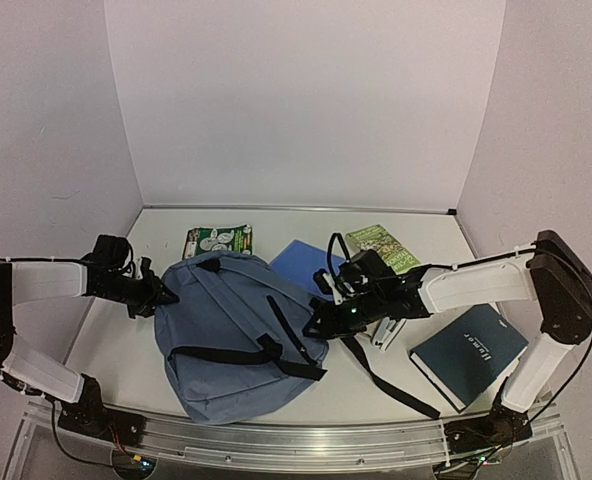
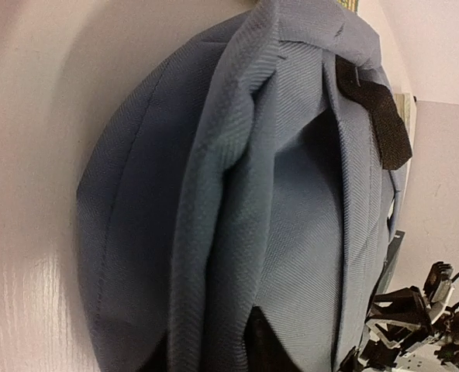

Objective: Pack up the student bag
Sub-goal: Adjust the student bag at the center of the board.

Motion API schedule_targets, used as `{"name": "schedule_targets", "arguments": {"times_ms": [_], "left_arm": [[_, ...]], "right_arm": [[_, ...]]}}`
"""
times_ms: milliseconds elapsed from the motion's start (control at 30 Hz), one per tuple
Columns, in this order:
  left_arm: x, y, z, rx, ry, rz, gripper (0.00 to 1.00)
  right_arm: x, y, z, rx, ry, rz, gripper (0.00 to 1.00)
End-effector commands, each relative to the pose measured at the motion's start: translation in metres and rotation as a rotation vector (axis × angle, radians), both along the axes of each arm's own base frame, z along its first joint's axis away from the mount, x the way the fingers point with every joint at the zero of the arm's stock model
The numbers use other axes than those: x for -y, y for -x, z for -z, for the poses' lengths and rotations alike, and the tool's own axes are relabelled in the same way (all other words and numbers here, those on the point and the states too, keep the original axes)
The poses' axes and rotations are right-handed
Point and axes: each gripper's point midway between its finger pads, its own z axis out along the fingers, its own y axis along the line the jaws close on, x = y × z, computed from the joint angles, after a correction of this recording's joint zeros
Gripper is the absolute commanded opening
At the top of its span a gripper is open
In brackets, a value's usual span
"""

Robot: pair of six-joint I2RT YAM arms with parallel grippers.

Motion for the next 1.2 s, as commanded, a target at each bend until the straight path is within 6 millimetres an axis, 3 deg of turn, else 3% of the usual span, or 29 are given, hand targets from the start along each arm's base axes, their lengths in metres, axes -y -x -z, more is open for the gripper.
{"name": "schedule_targets", "arguments": {"times_ms": [0,100,200,300,467,567,800,967,1067,1167], "left_arm": [[0.009,-0.018,-0.021,0.082,0.048,0.016,0.13],[0.007,-0.033,-0.019,0.088,0.006,0.02,0.04],[0.004,-0.055,-0.023,0.122,-0.033,0.017,0.02],[0.006,-0.078,-0.025,0.157,-0.044,0.03,0.01],[0.004,-0.102,-0.015,0.157,-0.073,0.035,0.02],[0.005,-0.107,-0.013,0.155,-0.079,0.048,0.13],[-0.015,-0.098,-0.043,0.216,-0.216,0.023,0.59],[-0.029,-0.08,-0.085,0.276,-0.302,0.002,0.75],[-0.028,-0.066,-0.11,0.314,-0.301,-0.003,0.81],[-0.023,-0.053,-0.13,0.347,-0.268,-0.012,0.83]], "right_arm": [[-0.024,0.03,-0.027,-0.024,-0.148,-0.132,0.21],[-0.029,0.047,-0.036,-0.027,-0.179,-0.183,0.1],[-0.031,0.065,-0.04,-0.038,-0.193,-0.222,0.05],[-0.029,0.068,-0.043,-0.03,-0.19,-0.195,0.03],[-0.016,0.047,-0.065,0.051,-0.185,-0.05,0.3],[-0.005,0.033,-0.074,0.091,-0.161,0.026,0.46],[0.011,0.004,-0.059,0.112,-0.047,0.113,0.65],[0.069,-0.053,-0.035,0.104,0.065,0.288,0.73],[0.099,-0.075,-0.021,0.115,0.145,0.34,0.78],[0.127,-0.093,0.004,0.081,0.208,0.373,0.75]]}}
